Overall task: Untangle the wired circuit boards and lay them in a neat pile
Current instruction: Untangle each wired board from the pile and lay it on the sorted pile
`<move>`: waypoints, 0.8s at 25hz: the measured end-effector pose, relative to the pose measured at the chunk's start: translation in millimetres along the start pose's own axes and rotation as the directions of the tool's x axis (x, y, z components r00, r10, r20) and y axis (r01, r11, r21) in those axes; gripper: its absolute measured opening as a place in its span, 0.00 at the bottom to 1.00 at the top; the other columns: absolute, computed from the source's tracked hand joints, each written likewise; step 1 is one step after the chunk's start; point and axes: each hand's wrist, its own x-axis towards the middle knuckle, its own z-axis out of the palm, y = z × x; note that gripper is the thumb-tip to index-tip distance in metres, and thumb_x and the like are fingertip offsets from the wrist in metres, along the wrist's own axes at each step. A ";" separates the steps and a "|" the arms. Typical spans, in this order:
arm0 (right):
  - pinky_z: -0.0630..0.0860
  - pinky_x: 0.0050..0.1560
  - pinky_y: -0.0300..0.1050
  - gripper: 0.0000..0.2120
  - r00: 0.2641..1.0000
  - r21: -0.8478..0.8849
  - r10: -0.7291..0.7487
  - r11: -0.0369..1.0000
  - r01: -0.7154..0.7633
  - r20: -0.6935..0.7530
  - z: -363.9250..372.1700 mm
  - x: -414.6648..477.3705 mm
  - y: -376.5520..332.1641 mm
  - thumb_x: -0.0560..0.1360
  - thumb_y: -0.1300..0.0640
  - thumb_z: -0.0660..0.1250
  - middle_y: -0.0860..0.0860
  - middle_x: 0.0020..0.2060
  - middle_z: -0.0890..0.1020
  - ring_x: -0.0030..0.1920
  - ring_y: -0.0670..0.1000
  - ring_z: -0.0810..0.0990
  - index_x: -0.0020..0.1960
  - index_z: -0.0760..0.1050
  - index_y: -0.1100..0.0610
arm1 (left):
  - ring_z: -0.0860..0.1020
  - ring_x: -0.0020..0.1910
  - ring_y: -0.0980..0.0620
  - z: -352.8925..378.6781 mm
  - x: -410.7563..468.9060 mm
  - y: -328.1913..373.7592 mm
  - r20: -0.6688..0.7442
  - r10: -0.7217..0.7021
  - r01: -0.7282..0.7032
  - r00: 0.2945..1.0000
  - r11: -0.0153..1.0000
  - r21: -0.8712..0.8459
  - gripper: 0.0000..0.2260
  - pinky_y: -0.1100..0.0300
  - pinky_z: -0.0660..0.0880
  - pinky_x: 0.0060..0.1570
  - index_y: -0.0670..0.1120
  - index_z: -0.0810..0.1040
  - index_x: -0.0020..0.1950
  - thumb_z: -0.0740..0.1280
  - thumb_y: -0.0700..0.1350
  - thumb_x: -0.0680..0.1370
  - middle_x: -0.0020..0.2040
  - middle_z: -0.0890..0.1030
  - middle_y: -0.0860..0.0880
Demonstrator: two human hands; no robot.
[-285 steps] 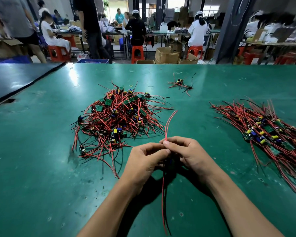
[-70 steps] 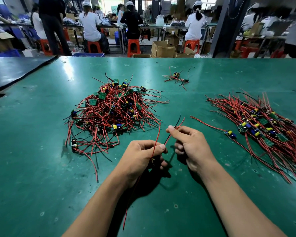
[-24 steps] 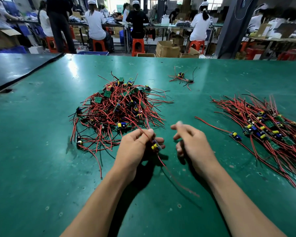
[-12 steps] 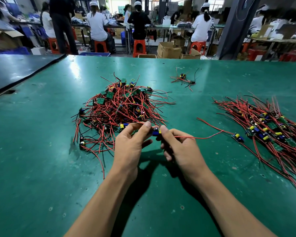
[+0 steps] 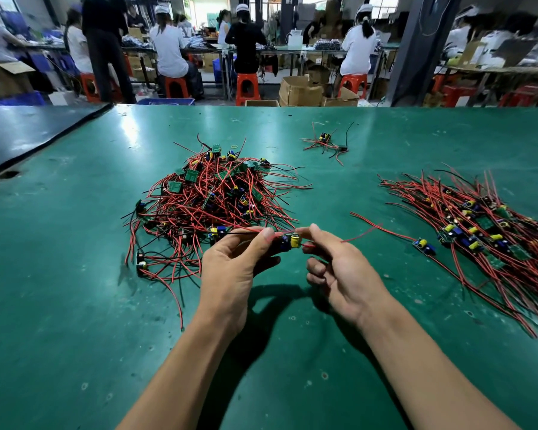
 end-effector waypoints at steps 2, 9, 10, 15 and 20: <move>0.60 0.25 0.37 0.16 0.991 -0.133 -0.082 0.986 0.097 0.108 -1.1 -1.6 1.1 0.71 0.42 0.72 0.48 0.36 0.77 0.24 0.45 0.65 0.48 0.83 0.55 | 0.84 0.38 0.50 -2.0 0.2 0.6 -0.036 0.019 -0.018 0.999 1.000 0.024 0.02 0.59 0.81 0.38 0.46 0.85 0.37 0.74 0.44 0.68 0.38 0.85 0.44; 0.65 0.23 0.37 0.09 0.997 -0.134 -0.051 0.989 0.057 0.050 6.2 -2.9 11.7 0.78 0.52 0.68 0.51 0.36 0.82 0.24 0.45 0.69 0.45 0.83 0.57 | 0.84 0.38 0.50 -2.0 -2.6 -1.8 -0.010 0.068 -0.066 0.998 0.991 0.116 0.01 0.61 0.80 0.36 0.40 0.83 0.42 0.73 0.36 0.73 0.38 0.85 0.44; 0.68 0.23 0.37 0.10 0.999 -0.058 -0.012 0.998 0.014 0.031 5.9 -1.5 9.8 0.80 0.54 0.65 0.51 0.35 0.81 0.24 0.45 0.70 0.47 0.82 0.58 | 0.84 0.38 0.50 -1.3 -2.3 -1.1 -0.015 0.038 -0.036 0.999 0.997 0.069 0.01 0.60 0.80 0.36 0.41 0.83 0.41 0.73 0.37 0.72 0.38 0.85 0.44; 0.70 0.25 0.36 0.10 0.994 0.074 0.036 0.996 -0.044 0.105 -0.9 1.8 -0.9 0.77 0.53 0.66 0.51 0.34 0.80 0.25 0.44 0.71 0.47 0.80 0.60 | 0.84 0.45 0.46 -3.6 -1.3 0.6 0.156 -0.158 0.173 0.975 0.981 -0.088 0.11 0.56 0.82 0.44 0.39 0.81 0.49 0.72 0.35 0.67 0.45 0.85 0.42; 0.61 0.24 0.35 0.11 0.944 -0.217 0.078 0.976 -0.007 0.321 -11.1 -3.6 -6.7 0.74 0.48 0.69 0.49 0.29 0.77 0.23 0.43 0.64 0.42 0.80 0.56 | 0.82 0.31 0.48 -4.0 0.6 6.8 0.287 -0.454 0.462 0.843 0.886 0.046 0.14 0.59 0.80 0.32 0.37 0.76 0.55 0.67 0.47 0.76 0.38 0.83 0.42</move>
